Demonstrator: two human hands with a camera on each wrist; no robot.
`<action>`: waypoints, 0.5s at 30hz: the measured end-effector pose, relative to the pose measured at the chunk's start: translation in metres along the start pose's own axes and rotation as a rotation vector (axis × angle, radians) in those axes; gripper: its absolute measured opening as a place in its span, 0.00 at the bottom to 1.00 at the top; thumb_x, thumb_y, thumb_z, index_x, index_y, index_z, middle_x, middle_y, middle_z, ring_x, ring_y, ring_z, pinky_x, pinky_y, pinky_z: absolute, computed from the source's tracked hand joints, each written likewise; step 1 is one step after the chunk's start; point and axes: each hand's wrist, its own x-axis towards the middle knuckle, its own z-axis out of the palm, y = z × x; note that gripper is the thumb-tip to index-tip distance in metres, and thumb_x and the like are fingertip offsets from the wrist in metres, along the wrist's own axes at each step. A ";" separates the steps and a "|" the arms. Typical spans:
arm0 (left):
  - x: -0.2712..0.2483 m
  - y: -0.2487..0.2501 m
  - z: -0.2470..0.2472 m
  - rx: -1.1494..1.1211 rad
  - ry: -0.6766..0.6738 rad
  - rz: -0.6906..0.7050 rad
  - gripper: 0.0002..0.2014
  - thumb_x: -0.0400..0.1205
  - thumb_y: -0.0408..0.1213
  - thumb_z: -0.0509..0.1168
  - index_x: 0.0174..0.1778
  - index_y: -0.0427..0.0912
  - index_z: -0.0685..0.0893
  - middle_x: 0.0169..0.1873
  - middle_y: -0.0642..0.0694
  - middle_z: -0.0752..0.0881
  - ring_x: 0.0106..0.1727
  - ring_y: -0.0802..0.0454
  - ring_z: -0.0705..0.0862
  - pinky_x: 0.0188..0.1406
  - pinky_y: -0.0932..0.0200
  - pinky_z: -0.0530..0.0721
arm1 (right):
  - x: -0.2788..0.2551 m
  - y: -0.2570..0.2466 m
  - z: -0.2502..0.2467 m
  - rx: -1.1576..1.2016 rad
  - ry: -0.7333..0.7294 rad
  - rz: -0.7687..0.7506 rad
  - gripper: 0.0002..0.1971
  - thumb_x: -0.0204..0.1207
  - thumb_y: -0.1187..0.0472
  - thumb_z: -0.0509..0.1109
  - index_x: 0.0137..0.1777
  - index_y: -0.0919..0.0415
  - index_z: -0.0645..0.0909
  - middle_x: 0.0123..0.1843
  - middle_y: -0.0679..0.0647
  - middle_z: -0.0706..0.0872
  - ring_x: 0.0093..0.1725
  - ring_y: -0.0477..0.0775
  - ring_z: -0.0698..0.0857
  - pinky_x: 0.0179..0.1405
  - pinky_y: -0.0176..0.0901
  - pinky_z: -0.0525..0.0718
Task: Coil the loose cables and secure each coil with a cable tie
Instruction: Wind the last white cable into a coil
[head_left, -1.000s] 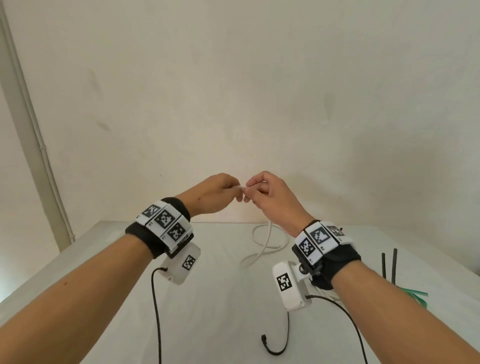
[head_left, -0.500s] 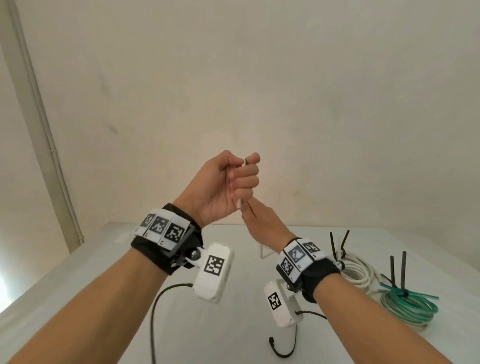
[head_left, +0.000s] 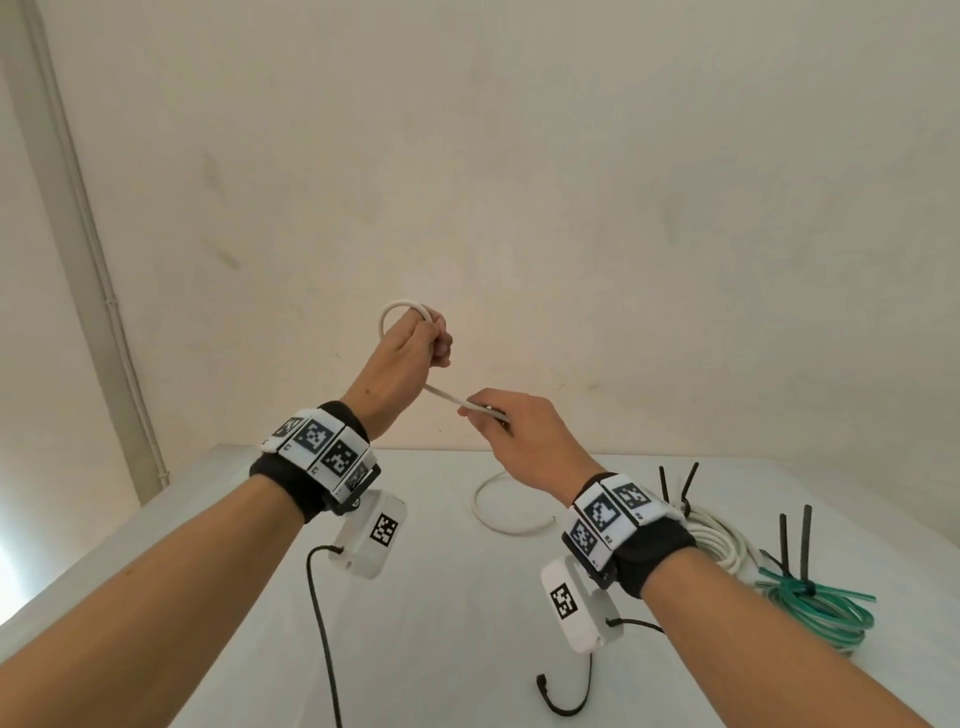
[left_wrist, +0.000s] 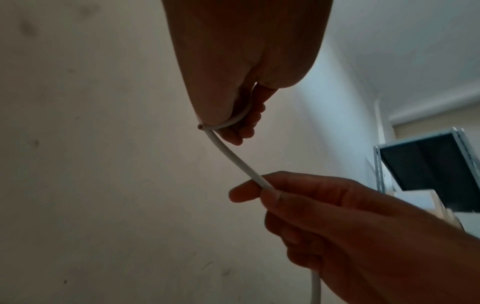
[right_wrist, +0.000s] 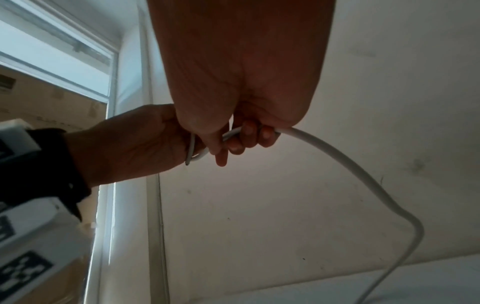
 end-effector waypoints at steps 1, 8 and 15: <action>0.000 -0.002 0.000 -0.006 -0.004 0.007 0.11 0.91 0.30 0.48 0.50 0.39 0.75 0.39 0.44 0.79 0.45 0.47 0.81 0.57 0.55 0.82 | 0.000 -0.001 0.001 -0.015 -0.003 -0.024 0.11 0.90 0.59 0.64 0.57 0.60 0.88 0.34 0.45 0.80 0.31 0.39 0.76 0.34 0.29 0.73; -0.006 -0.005 0.007 0.427 -0.250 -0.041 0.12 0.91 0.33 0.51 0.48 0.38 0.78 0.38 0.44 0.91 0.43 0.49 0.90 0.58 0.42 0.86 | 0.006 0.001 -0.010 -0.112 0.130 -0.099 0.04 0.84 0.59 0.73 0.50 0.56 0.89 0.40 0.45 0.81 0.39 0.38 0.78 0.41 0.29 0.70; -0.022 -0.010 0.009 0.397 -0.339 -0.253 0.17 0.89 0.37 0.48 0.38 0.39 0.78 0.27 0.48 0.75 0.27 0.51 0.68 0.26 0.58 0.67 | 0.011 0.006 -0.029 -0.120 0.223 -0.170 0.06 0.81 0.48 0.77 0.51 0.49 0.87 0.39 0.41 0.75 0.40 0.42 0.77 0.54 0.51 0.79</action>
